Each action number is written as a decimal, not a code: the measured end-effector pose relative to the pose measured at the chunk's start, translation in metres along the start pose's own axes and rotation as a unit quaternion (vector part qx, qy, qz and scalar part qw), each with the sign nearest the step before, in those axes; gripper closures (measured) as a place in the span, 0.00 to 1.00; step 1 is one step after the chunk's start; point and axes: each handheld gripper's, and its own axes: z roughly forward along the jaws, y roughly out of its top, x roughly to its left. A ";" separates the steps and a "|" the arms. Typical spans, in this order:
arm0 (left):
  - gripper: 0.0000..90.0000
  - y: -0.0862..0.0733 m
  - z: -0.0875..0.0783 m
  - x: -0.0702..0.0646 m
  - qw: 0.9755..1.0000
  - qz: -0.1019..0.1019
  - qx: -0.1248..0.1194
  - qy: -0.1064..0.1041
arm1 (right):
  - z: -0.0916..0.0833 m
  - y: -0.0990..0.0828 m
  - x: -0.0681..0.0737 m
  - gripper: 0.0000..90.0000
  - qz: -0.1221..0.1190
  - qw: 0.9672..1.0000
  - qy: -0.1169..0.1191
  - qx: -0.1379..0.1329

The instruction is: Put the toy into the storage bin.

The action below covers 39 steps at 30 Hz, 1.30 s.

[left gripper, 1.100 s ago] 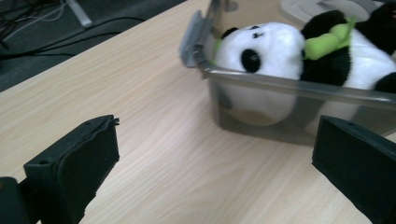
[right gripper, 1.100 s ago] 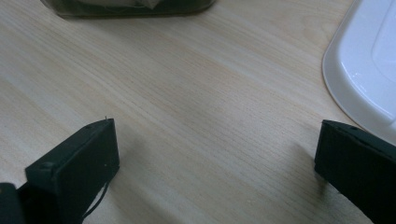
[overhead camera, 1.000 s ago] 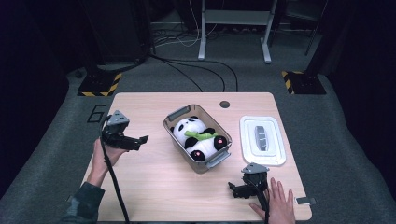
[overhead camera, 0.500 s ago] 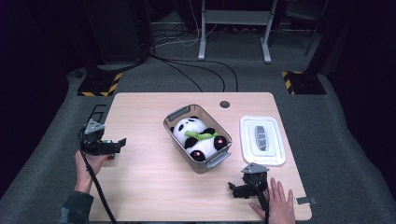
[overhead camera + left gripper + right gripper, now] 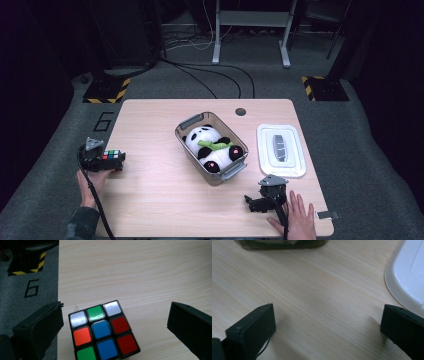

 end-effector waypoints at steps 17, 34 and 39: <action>0.18 -0.020 0.020 0.011 0.999 -0.022 0.024 -0.011 | 0.000 0.000 0.000 0.00 0.000 1.000 0.000 0.000; 0.38 -0.020 0.022 0.004 1.000 -0.009 0.022 -0.004 | 0.000 0.000 0.000 0.00 0.000 1.000 0.000 0.000; 0.38 -0.015 0.016 0.000 1.000 -0.012 0.016 -0.009 | 0.000 0.000 0.000 0.00 -0.001 1.000 0.000 0.000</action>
